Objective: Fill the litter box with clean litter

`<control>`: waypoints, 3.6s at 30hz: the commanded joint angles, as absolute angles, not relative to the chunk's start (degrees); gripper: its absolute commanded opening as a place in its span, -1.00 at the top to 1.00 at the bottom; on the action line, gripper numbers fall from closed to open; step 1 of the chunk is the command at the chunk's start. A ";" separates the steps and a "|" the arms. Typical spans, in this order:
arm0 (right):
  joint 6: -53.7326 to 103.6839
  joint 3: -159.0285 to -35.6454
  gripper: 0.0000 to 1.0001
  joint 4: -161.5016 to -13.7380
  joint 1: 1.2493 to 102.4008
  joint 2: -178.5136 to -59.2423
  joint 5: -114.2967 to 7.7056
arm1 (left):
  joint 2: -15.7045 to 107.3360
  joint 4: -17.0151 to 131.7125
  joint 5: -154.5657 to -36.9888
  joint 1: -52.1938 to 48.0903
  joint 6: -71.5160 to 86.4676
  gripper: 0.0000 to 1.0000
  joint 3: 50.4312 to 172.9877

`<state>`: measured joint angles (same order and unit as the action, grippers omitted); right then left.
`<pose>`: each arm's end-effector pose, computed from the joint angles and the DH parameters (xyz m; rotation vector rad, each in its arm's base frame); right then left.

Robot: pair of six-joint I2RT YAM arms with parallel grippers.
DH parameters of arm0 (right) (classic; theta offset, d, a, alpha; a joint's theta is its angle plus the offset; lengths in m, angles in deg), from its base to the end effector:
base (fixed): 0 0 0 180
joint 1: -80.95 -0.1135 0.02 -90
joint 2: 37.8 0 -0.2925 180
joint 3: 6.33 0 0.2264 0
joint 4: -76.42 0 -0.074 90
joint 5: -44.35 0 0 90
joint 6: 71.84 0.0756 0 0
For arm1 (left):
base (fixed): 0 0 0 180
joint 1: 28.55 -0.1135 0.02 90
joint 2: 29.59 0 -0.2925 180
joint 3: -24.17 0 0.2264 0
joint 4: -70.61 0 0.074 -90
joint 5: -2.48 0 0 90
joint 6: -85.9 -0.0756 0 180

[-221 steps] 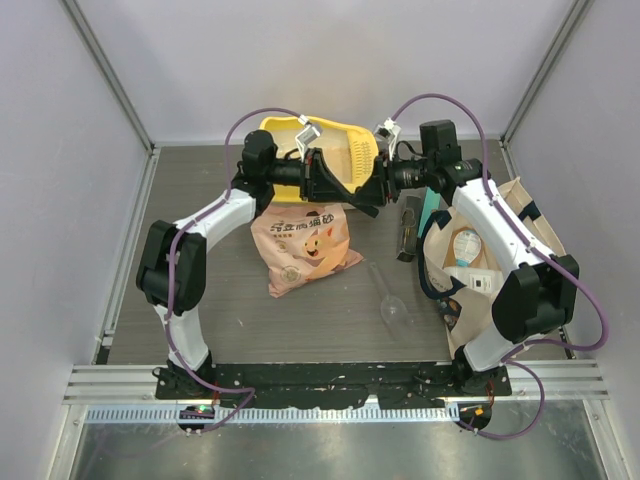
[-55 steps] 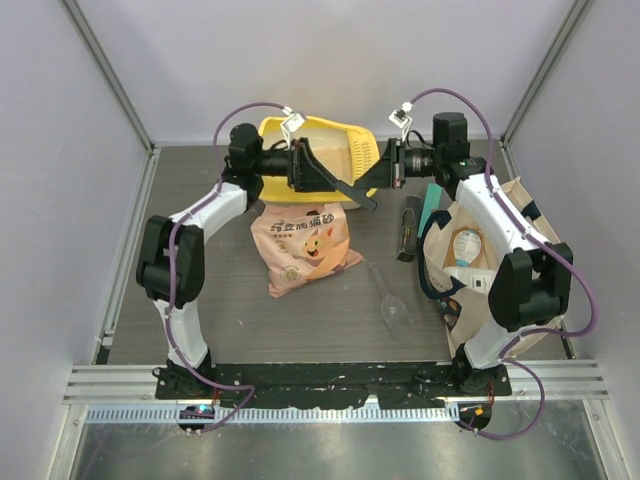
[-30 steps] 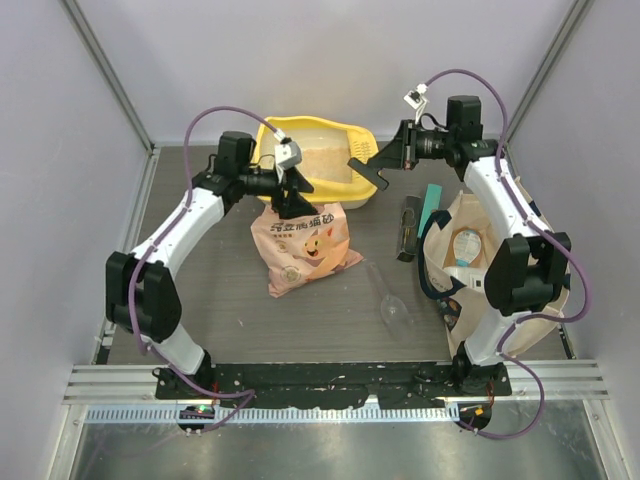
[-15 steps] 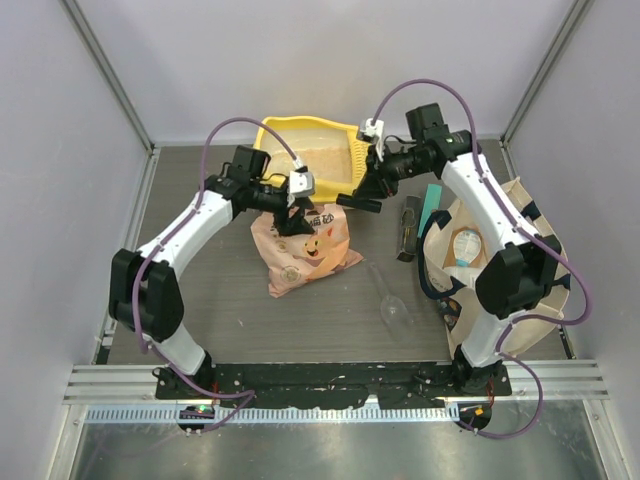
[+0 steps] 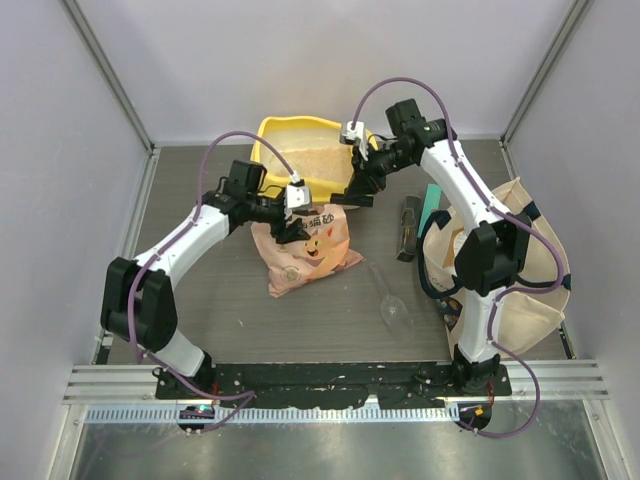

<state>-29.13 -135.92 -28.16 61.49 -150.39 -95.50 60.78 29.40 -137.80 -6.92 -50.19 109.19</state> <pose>0.3703 0.1921 0.3452 -1.5009 1.7350 0.8713 0.2866 -0.1762 0.2961 1.5079 1.5372 -0.7922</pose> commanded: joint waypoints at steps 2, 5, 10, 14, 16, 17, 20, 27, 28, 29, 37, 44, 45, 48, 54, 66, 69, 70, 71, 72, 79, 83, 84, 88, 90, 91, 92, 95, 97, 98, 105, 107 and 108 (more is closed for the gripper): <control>-36.06 -142.90 0.97 -20.20 60.47 -153.10 -95.75 | 58.56 38.89 -138.06 -7.02 -46.47 -0.25 108.89; -39.04 -143.52 0.97 -15.71 60.21 -153.46 -95.75 | 58.30 42.23 -137.61 -7.02 -45.33 -0.25 107.92; -39.15 -141.59 0.97 -14.03 59.95 -152.85 -95.49 | 57.86 46.62 -140.33 -7.02 -42.61 -0.20 106.78; -38.62 -140.27 0.97 -14.39 59.77 -152.06 -95.49 | 55.06 52.95 -142.27 -6.32 -41.90 -0.17 103.71; -38.44 -139.39 0.97 -14.65 59.68 -151.70 -95.40 | 54.87 53.49 -144.28 -5.70 -42.60 -0.14 103.26; -38.44 -139.13 0.97 -14.82 59.60 -151.62 -95.23 | 55.05 52.97 -145.08 -5.70 -43.56 -0.11 103.44; -38.00 -138.69 0.97 -15.09 59.59 -151.53 -95.05 | 57.24 45.60 -147.80 -5.17 -46.54 -0.07 106.50; -36.16 -138.33 0.97 -16.49 59.59 -151.61 -94.79 | 63.57 34.78 -150.53 -4.21 -52.87 -0.05 114.06; -35.98 -138.33 0.97 -16.41 59.59 -151.62 -94.87 | 64.70 33.72 -150.71 -4.12 -53.84 -0.05 114.59; -35.89 -138.42 0.97 -16.41 59.59 -151.70 -94.87 | 65.24 32.41 -150.88 -3.86 -55.16 -0.05 115.90; -34.75 -137.89 0.97 -16.58 59.59 -151.53 -95.14 | 69.11 19.47 -150.10 -3.59 -64.05 0.10 120.93; -30.89 -138.33 0.97 -17.99 60.82 -151.53 -95.22 | 71.04 18.51 -149.30 -3.59 -64.40 0.24 121.10; -30.36 -138.94 0.97 -18.16 61.70 -151.61 -95.14 | 71.39 18.51 -149.30 -3.50 -64.40 0.30 121.28; -28.95 -141.22 0.97 -18.25 63.54 -151.53 -95.22 | 72.18 18.68 -149.74 -3.50 -61.00 0.48 122.42; -34.74 -138.27 0.97 -17.90 64.69 -145.91 -95.75 | 75.79 15.96 -152.99 -3.68 -54.30 0.61 126.90; -50.20 -134.73 0.97 -8.86 61.09 -142.65 -94.97 | 76.67 15.61 -153.26 -3.68 -52.36 0.94 127.69; -52.68 -133.33 0.97 -8.58 59.78 -142.13 -92.24 | 76.58 15.69 -153.17 -3.59 -52.44 0.95 127.52; -51.90 -132.37 0.97 -9.72 59.51 -141.17 -91.54 | 76.58 15.69 -153.26 -3.59 -52.36 0.96 127.52; -51.02 -130.36 0.97 -12.95 59.33 -140.46 -90.14 | 76.58 15.87 -153.26 -3.59 -52.27 0.97 127.52; -50.40 -129.38 0.97 -14.72 59.07 -139.93 -89.52 | 76.58 15.87 -153.35 -3.59 -52.09 0.97 127.52; -47.32 -126.82 0.97 -19.57 58.54 -139.40 -87.40 | 76.84 16.31 -153.96 -3.68 -52.53 0.98 127.61; -45.48 -125.51 0.97 -22.11 58.19 -138.96 -88.37 | 77.20 16.40 -153.96 -3.59 -52.18 0.95 128.05; -45.04 -125.33 0.97 -22.82 57.84 -138.87 -88.72 | 77.37 16.40 -153.96 -3.68 -52.18 0.91 128.05; -44.68 -125.59 0.97 -24.23 55.74 -139.31 -88.11 | 77.02 16.66 -153.35 -3.68 -52.44 0.53 127.79; -45.20 -126.55 0.97 -23.88 54.94 -139.66 -87.32 | 76.41 16.84 -153.08 -4.03 -52.62 0.45 127.52; -45.38 -127.08 0.97 -23.53 54.50 -139.75 -86.44 | 76.23 16.92 -153.00 -4.29 -52.45 0.37 127.43; -45.64 -128.04 0.97 -23.18 53.89 -140.01 -86.09 | 75.62 17.19 -153.17 -4.55 -51.75 0.35 127.34; -47.05 -129.63 0.97 -21.77 53.01 -140.72 -84.68 | 74.56 18.24 -153.61 -6.13 -49.82 0.30 126.20; -46.88 -130.42 0.97 -21.33 52.83 -141.50 -84.33 | 73.33 19.03 -153.78 -7.54 -49.11 0.25 124.89; -46.79 -130.51 0.97 -21.33 52.39 -141.68 -83.98 | 72.89 18.95 -153.70 -8.07 -49.10 0.24 124.45; -44.16 -130.86 0.97 -23.52 50.37 -142.82 -82.57 | 69.38 13.95 -153.35 -12.81 -51.90 0.21 121.11; -42.84 -130.95 0.97 -23.97 50.10 -143.70 -82.83 | 69.11 12.10 -153.17 -13.52 -53.23 0.21 120.93; -42.14 -130.95 0.97 -24.49 50.02 -144.05 -82.92 | 69.02 10.87 -153.17 -13.70 -54.37 0.21 120.67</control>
<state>-44.78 -128.83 -22.55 51.06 -142.72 -82.78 71.73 15.17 -151.98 -12.41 -50.36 121.47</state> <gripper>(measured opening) 0.189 0.394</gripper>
